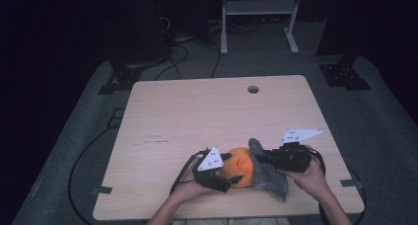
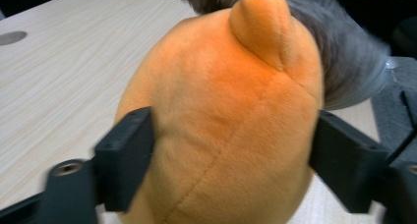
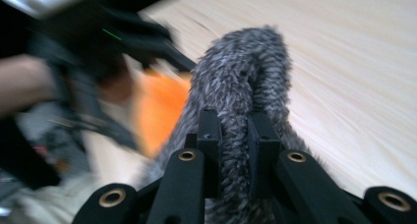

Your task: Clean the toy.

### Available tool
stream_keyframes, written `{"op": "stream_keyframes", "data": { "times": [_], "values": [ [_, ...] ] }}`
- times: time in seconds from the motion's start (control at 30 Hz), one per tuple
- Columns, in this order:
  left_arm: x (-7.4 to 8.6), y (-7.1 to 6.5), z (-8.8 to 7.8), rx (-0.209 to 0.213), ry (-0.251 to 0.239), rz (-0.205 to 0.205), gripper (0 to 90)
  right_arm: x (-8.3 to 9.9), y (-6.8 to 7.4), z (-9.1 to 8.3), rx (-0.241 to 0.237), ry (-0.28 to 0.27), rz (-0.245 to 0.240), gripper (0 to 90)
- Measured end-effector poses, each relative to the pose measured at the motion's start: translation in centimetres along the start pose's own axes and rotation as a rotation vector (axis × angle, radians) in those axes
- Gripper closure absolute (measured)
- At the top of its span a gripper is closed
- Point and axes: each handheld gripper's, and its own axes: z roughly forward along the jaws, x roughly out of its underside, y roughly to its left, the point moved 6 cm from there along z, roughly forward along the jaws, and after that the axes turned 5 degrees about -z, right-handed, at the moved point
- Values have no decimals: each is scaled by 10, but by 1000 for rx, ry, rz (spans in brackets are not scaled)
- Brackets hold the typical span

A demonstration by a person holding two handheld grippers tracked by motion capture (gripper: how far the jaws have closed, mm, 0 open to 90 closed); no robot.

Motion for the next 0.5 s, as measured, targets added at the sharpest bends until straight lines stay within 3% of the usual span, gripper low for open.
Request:
{"op": "stream_keyframes", "data": {
  "times": [0.1, 0.17, 0.27, 0.4, 0.5],
  "values": [
    [-2, -3, -2, -19, 7, 39, 324, -16, 23, 0, -49, -34, -67, 784],
    [-1, -1, -4, -18, -6, 19, 351, -18, 26, 5, -28, -22, -97, 782],
    [1, 4, -7, -7, -20, -21, 359, -7, 8, 5, -9, -20, -32, 780],
    [2, 13, -8, 13, -48, -88, 358, 21, -26, 3, 46, 21, 86, 780],
    [-2, 13, -11, 6, -83, -110, 363, 24, -30, -1, 52, 16, 112, 781]
  ]
}}
